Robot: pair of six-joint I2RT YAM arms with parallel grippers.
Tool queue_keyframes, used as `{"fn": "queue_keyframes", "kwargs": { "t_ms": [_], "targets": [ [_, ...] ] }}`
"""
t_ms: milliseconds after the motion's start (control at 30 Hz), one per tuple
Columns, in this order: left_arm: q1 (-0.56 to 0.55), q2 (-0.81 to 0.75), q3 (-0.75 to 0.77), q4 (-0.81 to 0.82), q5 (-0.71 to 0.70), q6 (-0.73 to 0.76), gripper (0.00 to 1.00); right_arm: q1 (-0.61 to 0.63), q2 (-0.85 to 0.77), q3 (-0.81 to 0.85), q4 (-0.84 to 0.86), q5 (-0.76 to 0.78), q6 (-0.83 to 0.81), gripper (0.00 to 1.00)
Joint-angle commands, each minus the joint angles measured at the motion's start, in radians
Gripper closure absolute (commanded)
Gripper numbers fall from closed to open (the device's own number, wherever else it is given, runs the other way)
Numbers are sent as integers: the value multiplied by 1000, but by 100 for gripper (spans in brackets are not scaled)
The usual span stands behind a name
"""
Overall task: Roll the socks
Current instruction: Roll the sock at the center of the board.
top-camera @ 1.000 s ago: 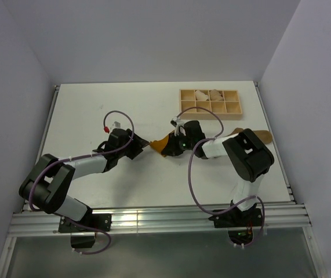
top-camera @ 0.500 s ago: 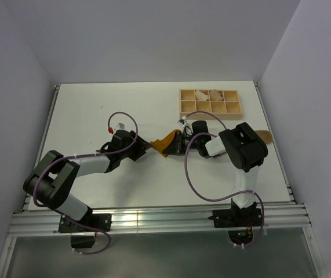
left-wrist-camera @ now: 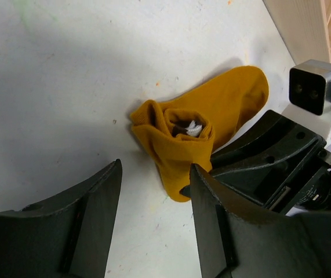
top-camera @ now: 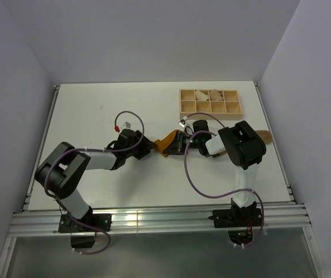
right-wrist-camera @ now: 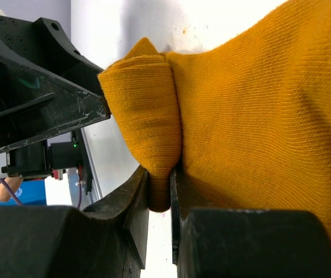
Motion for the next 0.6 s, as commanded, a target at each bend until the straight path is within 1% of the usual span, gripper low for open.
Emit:
{"fn": "queue_keyframes", "kwargs": {
  "t_ms": [0, 333, 500, 567],
  "targets": [
    [-4, 30, 34, 74, -17, 17, 44, -1, 44, -6, -93, 22, -12, 96],
    [-4, 82, 23, 164, 6, 18, 45, -2, 56, 2, -108, 15, -21, 96],
    [-3, 88, -9, 264, 12, 18, 44, -2, 66, 9, -119, 13, -24, 96],
    [-3, 94, -8, 278, 18, 20, 44, -2, 64, 8, -119, 15, -25, 96]
  ]
}}
